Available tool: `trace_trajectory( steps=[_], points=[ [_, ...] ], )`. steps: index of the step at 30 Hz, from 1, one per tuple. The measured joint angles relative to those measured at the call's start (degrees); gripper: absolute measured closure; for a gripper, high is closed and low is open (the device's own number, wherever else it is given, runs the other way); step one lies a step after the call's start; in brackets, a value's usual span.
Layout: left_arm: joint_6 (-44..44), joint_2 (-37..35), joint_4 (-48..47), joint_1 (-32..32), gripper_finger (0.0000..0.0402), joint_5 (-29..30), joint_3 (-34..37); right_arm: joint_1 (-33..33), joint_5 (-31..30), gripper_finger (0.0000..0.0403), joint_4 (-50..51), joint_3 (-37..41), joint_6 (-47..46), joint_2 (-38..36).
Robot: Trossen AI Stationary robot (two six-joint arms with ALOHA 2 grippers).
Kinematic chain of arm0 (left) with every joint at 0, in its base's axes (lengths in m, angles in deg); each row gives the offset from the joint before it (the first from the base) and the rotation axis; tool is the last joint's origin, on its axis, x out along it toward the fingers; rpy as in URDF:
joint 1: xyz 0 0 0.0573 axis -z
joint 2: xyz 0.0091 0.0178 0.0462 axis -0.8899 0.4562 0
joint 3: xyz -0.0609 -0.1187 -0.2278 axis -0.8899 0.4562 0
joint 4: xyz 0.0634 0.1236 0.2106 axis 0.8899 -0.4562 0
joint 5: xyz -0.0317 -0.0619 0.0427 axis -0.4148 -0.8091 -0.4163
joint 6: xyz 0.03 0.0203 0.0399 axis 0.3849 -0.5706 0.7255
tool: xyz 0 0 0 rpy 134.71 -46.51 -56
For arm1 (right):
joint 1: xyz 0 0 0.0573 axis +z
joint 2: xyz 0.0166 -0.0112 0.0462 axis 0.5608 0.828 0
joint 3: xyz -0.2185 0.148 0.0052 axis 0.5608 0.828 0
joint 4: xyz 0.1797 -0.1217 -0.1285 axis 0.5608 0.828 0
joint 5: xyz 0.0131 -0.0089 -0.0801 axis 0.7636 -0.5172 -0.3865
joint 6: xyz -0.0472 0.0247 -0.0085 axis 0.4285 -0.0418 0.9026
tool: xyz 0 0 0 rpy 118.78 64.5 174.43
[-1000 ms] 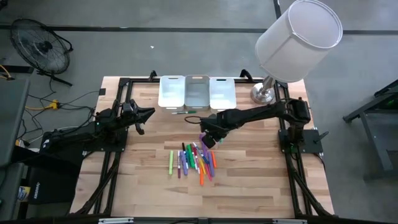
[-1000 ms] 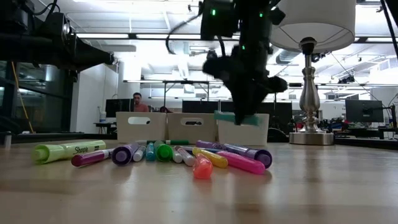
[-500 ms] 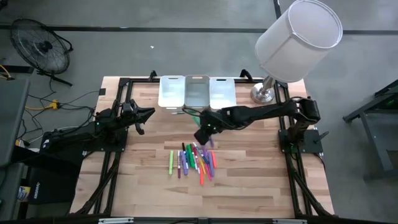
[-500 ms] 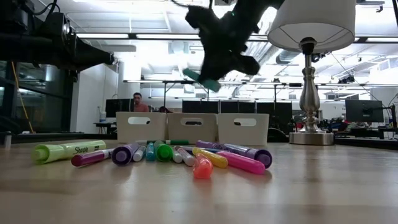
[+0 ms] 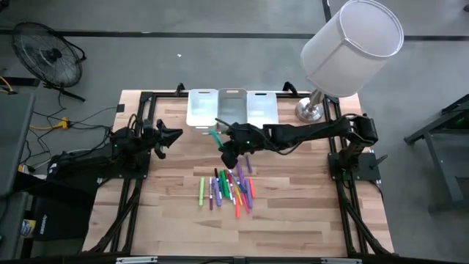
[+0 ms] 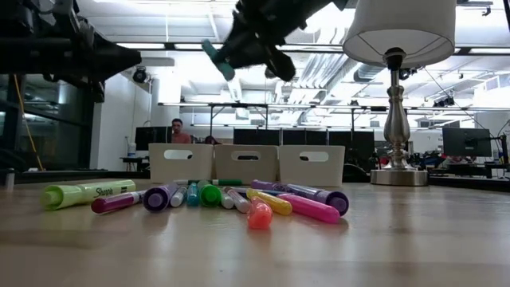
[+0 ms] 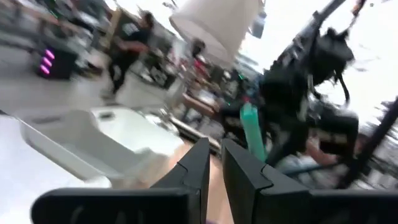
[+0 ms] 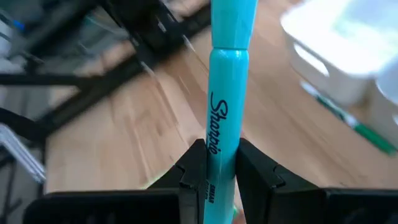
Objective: Pick & Place Markers
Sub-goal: Put the blue highlighter pen into the left white bin
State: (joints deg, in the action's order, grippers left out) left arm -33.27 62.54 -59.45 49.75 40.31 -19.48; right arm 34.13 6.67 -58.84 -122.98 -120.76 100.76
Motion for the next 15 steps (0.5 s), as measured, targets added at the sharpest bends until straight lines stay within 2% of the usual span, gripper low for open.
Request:
trace_trajectory(
  steps=[3,7,11,15],
  points=[
    [0.2,3.12,4.44,0.0,0.0331,-1.26,-1.74,-0.63,1.3,0.0349,-4.25,-0.04,0.9,0.0],
    [1.13,8.89,9.59,0.0,0.0275,-2.36,-3.88,-1.82,3.17,0.0349,-8.95,-0.04,1.8,0.0],
    [0.75,14.74,10.71,0.0,0.022,-3.46,-6.75,-3.0,6.2,0.0349,-14.11,-0.04,2.75,0.0],
    [-2.41,20.81,10.72,0.0,0.0194,-6.56,-9.69,-4.2,9.38,0.0349,-17.9,-0.69,3.72,0.0]
  ],
)
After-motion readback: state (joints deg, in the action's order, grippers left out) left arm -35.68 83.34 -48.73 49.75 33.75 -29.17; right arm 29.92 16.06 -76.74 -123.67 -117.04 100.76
